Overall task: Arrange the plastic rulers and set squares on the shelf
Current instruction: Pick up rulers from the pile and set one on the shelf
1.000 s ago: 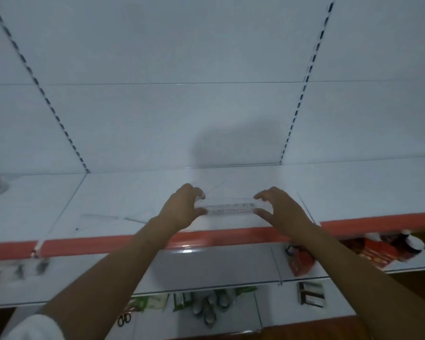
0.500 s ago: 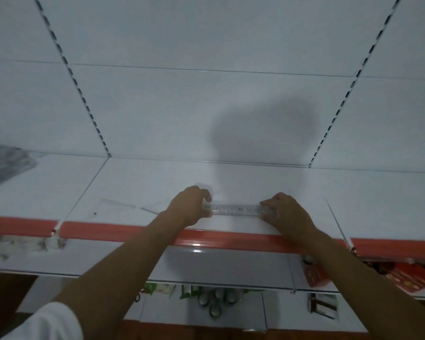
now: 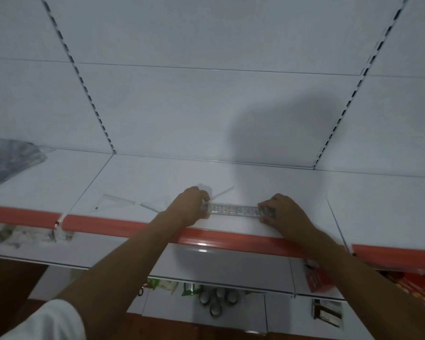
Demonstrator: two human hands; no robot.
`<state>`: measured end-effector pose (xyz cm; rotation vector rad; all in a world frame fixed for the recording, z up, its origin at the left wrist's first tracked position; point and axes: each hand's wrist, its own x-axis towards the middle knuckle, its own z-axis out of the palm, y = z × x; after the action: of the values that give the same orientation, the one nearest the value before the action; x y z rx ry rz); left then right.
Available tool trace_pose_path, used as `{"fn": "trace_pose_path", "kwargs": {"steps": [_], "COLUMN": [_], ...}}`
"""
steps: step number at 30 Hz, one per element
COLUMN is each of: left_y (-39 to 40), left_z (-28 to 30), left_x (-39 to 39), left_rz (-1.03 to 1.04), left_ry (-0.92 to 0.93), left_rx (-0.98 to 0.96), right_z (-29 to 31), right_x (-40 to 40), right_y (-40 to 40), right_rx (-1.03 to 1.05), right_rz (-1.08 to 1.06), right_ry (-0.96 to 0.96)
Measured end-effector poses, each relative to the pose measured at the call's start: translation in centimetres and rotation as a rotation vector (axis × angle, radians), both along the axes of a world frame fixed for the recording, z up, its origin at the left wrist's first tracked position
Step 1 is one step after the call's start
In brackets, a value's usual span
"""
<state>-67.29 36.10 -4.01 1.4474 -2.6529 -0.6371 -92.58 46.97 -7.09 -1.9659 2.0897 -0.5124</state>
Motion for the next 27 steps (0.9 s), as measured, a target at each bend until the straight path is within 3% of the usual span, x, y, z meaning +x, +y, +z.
{"fn": "trace_pose_path", "kwargs": {"steps": [7,13,18,27], "left_y": [0.5,1.2,1.9,1.6], "left_z": [0.6,2.1,2.7,2.9], "left_x": [0.4,-0.2,-2.0,-2.7], "left_rz": [0.015,-0.111,-0.244,-0.286], "left_ry": [0.021,0.039,0.09,0.072], "left_rx": [-0.058,-0.151,-0.177,-0.151], "right_z": [0.5,2.7,4.1,4.3], "right_x": [0.1,1.3,2.5,0.9], "right_y": [0.2,-0.2,-1.0,-0.1], "right_rx": [0.021,-0.274,-0.176,-0.191], "right_rz": [-0.01,0.013,0.254,0.144], "right_ry": [0.014,0.016,0.096,0.05]}}
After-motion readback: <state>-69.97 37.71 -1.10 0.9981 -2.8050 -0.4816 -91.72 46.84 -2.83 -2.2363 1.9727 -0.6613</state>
